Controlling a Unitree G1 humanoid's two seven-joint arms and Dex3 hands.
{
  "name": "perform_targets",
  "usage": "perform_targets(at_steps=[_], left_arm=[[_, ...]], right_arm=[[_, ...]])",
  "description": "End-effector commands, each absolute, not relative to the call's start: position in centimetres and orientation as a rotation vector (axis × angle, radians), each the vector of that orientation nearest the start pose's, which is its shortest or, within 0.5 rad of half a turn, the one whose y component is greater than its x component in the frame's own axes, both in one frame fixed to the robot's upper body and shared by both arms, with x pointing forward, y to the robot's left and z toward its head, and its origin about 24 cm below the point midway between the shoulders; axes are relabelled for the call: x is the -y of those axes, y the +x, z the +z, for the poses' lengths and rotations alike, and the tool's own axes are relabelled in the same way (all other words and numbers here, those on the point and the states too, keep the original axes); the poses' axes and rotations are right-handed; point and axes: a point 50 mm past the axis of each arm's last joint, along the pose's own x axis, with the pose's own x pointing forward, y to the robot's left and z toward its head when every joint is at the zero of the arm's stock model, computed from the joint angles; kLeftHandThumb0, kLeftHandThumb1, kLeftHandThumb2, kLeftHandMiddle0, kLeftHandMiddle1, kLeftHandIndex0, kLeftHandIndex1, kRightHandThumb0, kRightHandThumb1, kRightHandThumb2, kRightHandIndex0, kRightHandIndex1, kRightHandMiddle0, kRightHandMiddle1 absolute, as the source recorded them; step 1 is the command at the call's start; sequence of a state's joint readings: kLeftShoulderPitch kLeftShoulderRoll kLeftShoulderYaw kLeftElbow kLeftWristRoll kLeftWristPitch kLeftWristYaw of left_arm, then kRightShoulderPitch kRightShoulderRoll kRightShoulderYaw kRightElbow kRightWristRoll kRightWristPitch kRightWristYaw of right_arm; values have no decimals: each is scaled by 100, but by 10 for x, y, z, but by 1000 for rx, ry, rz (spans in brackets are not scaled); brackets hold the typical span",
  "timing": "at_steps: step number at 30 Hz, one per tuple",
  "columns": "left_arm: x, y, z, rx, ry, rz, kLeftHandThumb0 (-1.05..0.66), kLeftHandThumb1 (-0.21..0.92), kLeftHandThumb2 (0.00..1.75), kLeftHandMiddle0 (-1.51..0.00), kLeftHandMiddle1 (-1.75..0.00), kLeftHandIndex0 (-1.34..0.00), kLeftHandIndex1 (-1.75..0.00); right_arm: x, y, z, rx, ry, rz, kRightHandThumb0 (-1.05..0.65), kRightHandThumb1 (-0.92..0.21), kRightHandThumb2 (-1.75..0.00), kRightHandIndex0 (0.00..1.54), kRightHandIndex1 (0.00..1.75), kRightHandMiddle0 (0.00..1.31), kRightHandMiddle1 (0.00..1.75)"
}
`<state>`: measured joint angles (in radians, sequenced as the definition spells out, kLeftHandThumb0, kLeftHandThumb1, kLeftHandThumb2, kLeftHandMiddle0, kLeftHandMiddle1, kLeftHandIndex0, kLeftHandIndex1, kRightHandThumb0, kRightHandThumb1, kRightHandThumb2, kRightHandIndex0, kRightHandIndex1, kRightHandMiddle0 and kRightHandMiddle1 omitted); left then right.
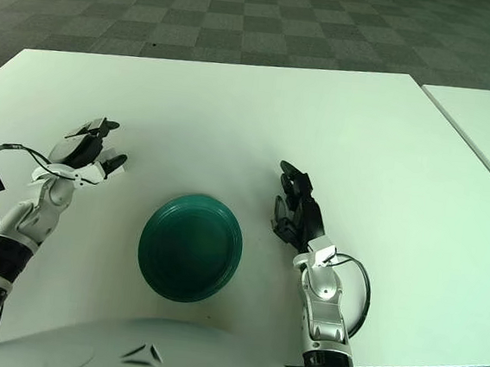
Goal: Put the charger into the plate.
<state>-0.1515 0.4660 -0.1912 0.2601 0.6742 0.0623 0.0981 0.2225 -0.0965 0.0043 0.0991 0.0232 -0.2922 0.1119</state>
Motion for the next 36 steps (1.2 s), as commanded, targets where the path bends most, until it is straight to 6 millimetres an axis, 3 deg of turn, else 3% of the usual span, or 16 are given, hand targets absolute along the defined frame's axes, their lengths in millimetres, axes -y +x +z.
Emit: perform_targets(at_steps=[1,12,25,36], left_arm=[[-213,275,29,-88,1185,-61,-105,92,74,-25,-2,0,-90],[-206,268,14,-127,1218,-97,-105,92,62,-24,-1,0,-101],[-214,262,-19,-242,1289,-79,-105,92,45,-31,-5,0,-116],[-232,258,-34,-320,1285,-22,-105,92,43,-33,-5,0,-113]], right_arm=[[179,178,-37,-248,-63,44,-74,-92,-81,19,1,0,55],[178,177,-37,-251,-49,41,-74,-92,-80,19,1,0,56],[180,175,-36,-243,-50,39,-73,-92,-81,20,1,0,56],[185,175,-34,-237,-43,32,-72,-92,-81,21,1,0,61]])
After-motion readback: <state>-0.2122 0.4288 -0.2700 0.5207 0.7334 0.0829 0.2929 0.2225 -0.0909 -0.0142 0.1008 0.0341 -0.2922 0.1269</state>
